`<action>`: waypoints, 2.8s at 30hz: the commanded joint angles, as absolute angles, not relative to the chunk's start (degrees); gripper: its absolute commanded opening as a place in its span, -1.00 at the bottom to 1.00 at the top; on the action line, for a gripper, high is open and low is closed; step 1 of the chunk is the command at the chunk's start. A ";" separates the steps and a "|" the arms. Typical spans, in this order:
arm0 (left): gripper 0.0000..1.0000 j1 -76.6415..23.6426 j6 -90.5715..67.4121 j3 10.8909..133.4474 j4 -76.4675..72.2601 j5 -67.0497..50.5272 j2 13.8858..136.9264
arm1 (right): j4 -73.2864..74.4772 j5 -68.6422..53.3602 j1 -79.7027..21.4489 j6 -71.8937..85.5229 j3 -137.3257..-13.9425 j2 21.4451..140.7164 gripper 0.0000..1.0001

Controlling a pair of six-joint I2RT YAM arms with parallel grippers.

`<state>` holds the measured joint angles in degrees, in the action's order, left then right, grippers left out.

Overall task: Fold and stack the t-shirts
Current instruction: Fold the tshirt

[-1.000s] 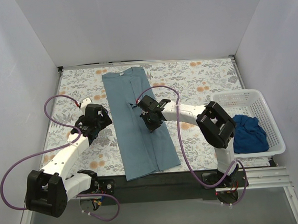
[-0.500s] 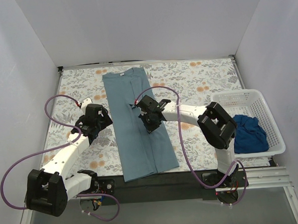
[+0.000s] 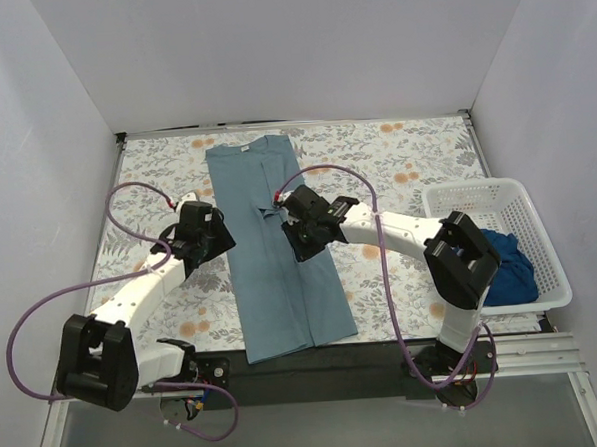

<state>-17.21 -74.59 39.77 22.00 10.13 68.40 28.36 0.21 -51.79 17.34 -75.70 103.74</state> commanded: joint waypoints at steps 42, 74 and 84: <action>0.37 -25.05 -74.27 84.57 30.49 19.16 109.01 | 25.56 -5.54 -37.88 13.44 -70.23 98.10 -0.26; 0.39 -38.06 -96.59 42.19 58.54 10.81 67.59 | 29.27 -2.11 -53.70 32.61 -44.82 84.90 -0.16; 0.34 -40.43 -98.17 40.87 57.92 9.32 68.82 | 30.15 -1.84 -54.05 32.87 -44.56 85.78 -0.65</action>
